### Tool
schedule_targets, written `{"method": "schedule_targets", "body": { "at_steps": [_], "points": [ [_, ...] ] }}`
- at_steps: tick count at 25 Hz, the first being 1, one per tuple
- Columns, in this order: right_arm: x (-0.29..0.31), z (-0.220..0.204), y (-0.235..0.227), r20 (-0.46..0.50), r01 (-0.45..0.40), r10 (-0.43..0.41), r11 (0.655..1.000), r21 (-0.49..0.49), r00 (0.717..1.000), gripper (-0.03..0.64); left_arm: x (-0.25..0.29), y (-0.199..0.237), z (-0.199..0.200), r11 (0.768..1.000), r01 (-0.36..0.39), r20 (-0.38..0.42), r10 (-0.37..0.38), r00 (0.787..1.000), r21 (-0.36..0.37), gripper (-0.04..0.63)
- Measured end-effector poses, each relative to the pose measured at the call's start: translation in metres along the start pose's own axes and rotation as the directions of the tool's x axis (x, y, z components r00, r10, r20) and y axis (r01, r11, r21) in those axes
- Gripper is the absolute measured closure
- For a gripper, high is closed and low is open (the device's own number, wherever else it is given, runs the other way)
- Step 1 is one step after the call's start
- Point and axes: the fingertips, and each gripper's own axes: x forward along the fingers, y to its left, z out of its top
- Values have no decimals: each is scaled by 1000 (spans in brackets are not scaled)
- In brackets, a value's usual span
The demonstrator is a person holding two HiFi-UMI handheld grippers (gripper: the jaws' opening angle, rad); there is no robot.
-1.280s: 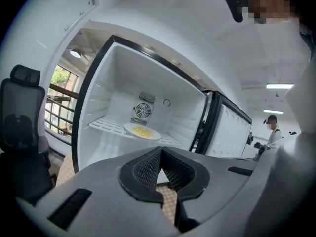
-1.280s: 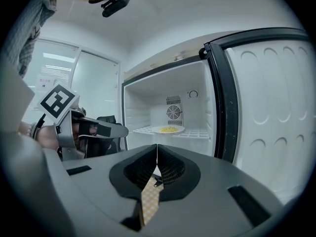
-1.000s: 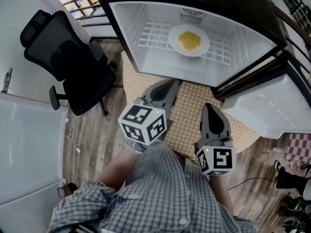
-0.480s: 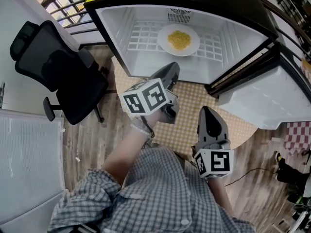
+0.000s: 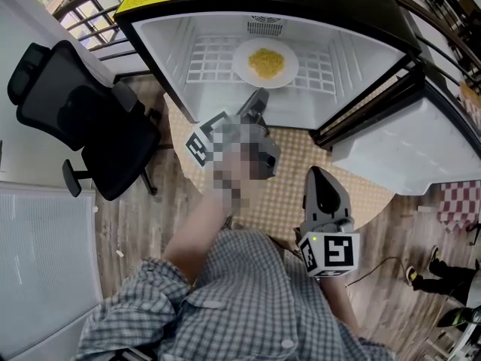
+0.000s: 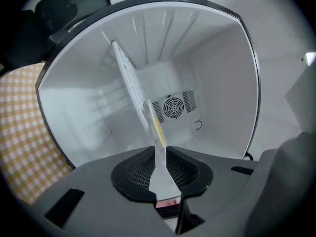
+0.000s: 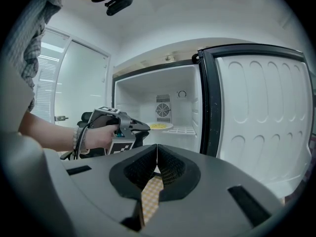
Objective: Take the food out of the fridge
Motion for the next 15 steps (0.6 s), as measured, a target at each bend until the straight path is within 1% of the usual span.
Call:
{"method": "schedule_targets", "body": {
  "at_steps": [4,6,12,15],
  "points": [
    [0,-1,-2,-4,2,-2,1000,2,1000,606,8,1,3,996,2,33,1,999,-85,507],
    [0,-1,-3,-6,0,0,1000,0,1000,606,12,2,4,993,-2,41,7,999,-115,503],
    [-2,-4,-4,-12,-2,2,1000,3,1000,606,19,6,7,986,-11,53,20,998,-164,499],
    [-2,-5,-5,-13,-6,6,1000,3,1000,606,21,7,6,985,-16,54,25,998,-169,499]
  ]
}}
